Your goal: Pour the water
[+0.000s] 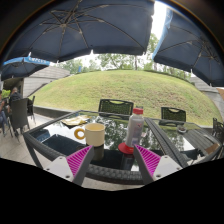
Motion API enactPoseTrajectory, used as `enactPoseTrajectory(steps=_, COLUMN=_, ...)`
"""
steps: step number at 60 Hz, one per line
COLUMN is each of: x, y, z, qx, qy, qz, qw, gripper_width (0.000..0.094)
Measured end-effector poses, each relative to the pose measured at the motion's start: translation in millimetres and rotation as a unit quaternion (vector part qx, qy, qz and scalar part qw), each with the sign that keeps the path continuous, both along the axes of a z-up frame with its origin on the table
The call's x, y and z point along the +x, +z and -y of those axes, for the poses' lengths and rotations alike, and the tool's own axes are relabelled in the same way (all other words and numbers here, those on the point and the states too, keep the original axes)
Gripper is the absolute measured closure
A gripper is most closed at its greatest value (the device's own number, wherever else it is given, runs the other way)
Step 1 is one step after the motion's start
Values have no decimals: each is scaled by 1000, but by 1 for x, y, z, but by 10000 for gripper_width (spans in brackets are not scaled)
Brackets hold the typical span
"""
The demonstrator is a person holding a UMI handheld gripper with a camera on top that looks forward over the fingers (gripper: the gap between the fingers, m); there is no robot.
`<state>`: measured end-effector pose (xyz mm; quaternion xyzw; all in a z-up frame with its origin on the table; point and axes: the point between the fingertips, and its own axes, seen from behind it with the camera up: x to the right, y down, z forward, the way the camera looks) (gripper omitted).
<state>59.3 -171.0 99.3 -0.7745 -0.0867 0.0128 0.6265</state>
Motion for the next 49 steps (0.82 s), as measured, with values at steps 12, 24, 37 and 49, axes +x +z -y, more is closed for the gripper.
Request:
enactPoseTrajectory(steps=12, x=-1, y=22, z=39, qx=39, qy=8, qz=-15, qw=999, gripper_width=101)
enactPoseTrajectory(steps=24, x=1, y=26, z=41, qx=51, qy=1, qz=-2, qw=999, gripper_width=109)
enactPoseTrajectory(steps=37, x=-10, y=18, z=42, qx=41, qy=10, qz=14, qw=999, gripper_width=120)
enactPoseTrajectory(steps=49, x=-14, y=15, z=43, qx=38, qy=14, qz=18, qw=999, gripper_width=121)
